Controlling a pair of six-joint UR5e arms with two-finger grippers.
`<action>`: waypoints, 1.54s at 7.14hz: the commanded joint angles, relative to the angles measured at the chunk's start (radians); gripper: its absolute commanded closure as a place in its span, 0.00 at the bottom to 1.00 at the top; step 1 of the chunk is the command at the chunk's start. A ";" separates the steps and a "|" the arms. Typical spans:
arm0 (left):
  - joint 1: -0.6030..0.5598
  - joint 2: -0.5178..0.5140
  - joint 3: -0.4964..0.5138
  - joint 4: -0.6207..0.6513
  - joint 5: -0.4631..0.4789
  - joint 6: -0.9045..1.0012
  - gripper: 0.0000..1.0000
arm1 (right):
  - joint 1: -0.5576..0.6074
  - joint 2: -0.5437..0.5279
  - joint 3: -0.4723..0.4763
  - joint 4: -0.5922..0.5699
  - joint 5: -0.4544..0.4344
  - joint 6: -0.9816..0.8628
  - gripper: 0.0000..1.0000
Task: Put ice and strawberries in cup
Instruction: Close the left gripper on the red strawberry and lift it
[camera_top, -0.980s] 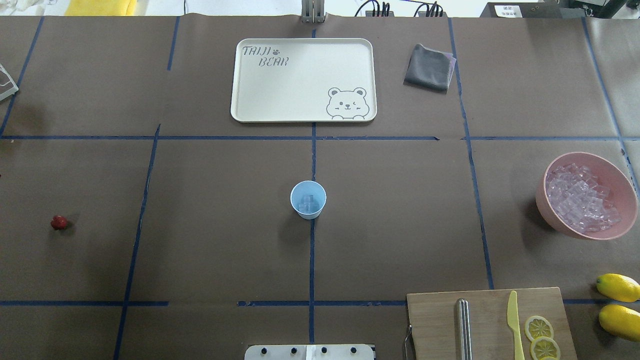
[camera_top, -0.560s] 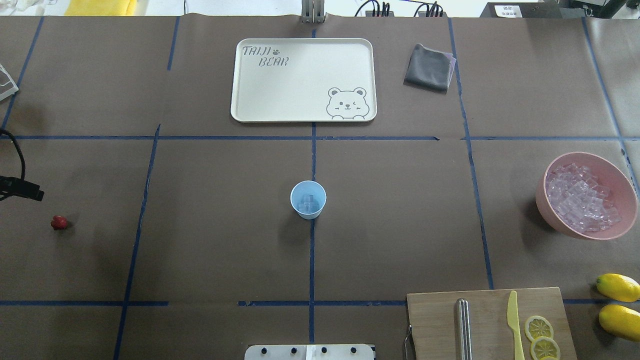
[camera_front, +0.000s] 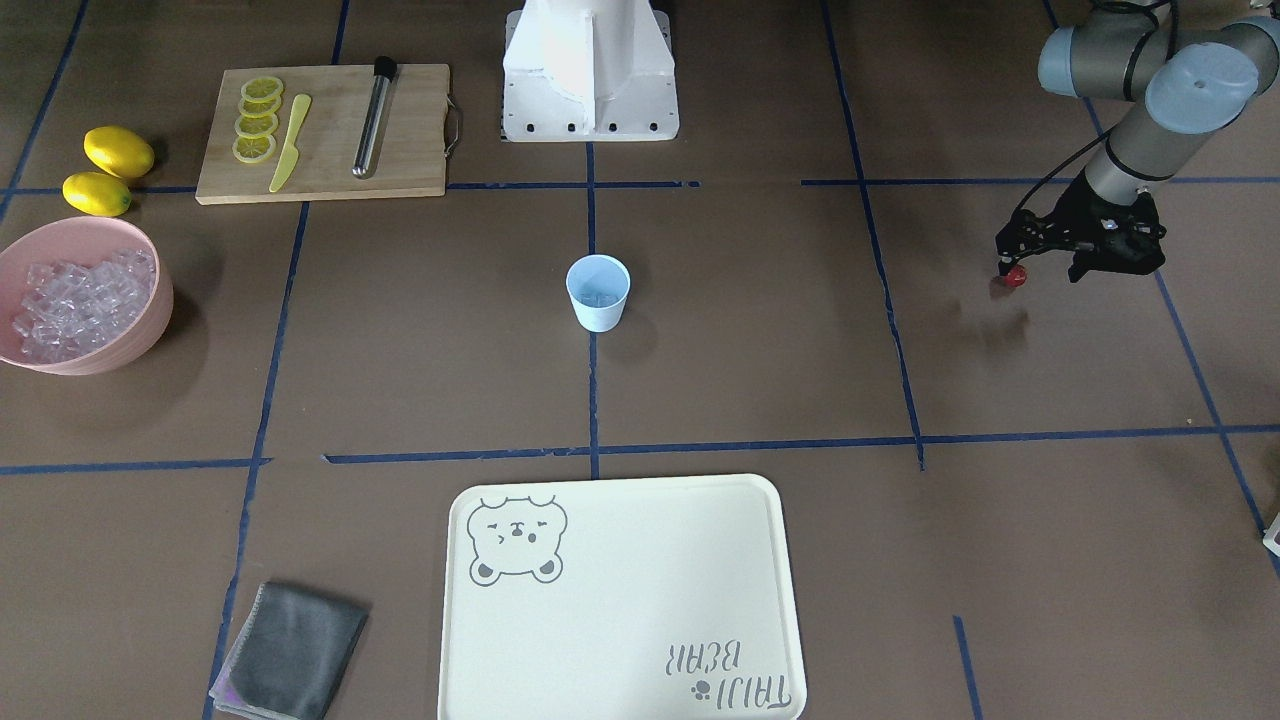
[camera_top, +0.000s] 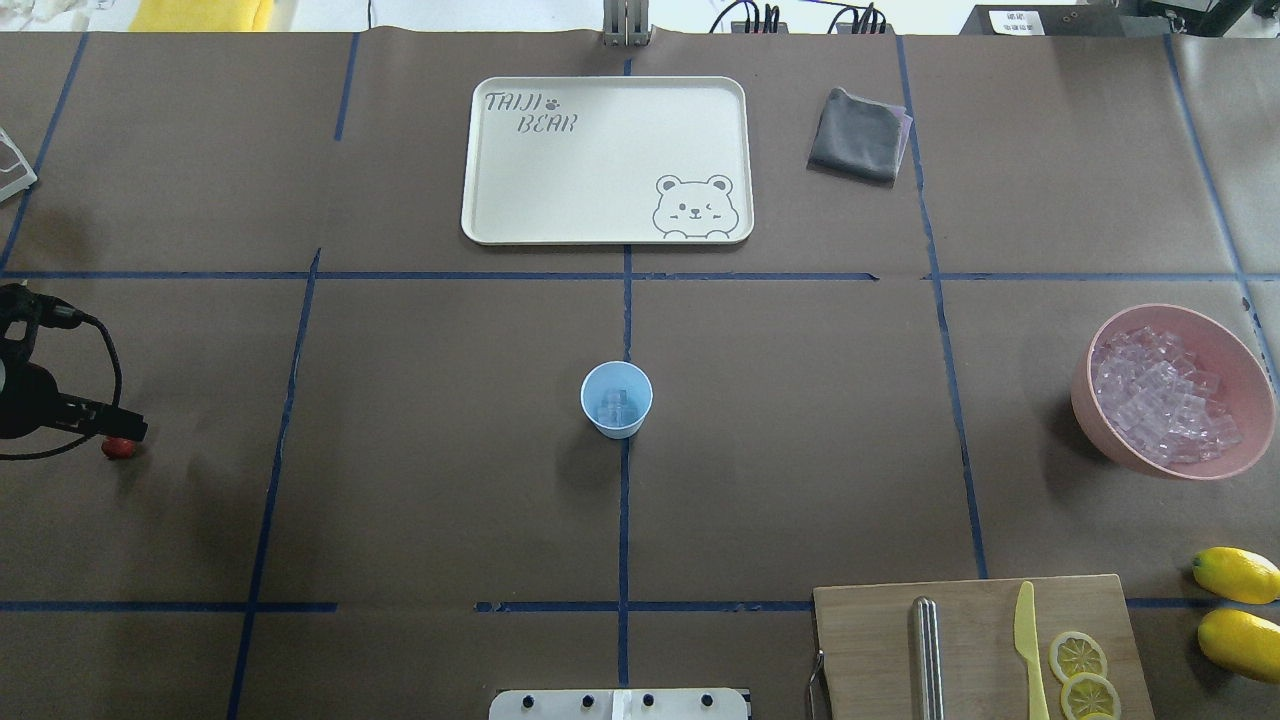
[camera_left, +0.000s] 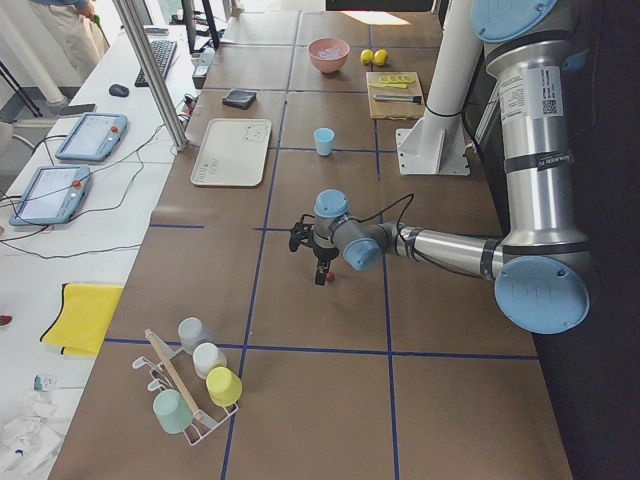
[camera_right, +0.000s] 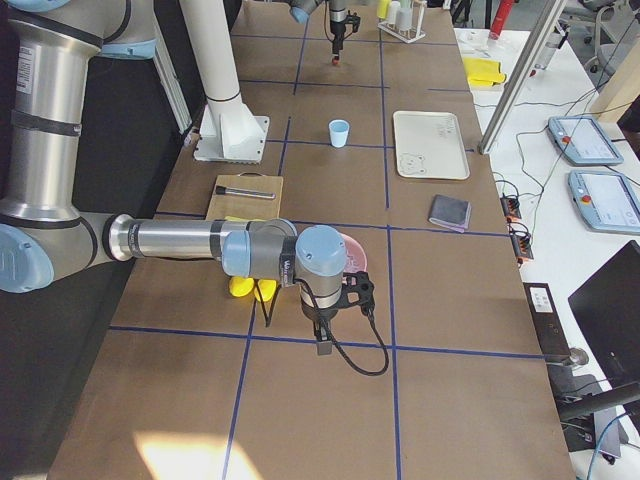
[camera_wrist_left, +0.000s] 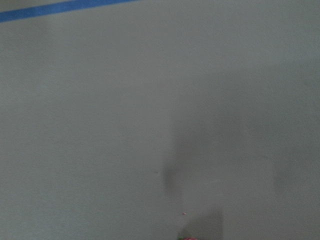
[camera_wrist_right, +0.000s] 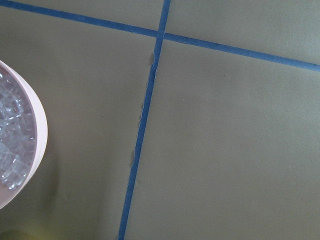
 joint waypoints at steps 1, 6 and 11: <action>0.022 -0.002 0.023 -0.013 0.006 -0.006 0.00 | 0.000 0.001 0.000 0.000 0.000 0.000 0.00; 0.027 -0.002 0.028 -0.013 -0.003 -0.003 0.94 | 0.000 0.002 0.008 0.002 0.000 0.000 0.00; 0.001 0.061 -0.111 0.004 -0.046 0.008 1.00 | 0.000 0.002 0.010 0.002 0.000 -0.001 0.00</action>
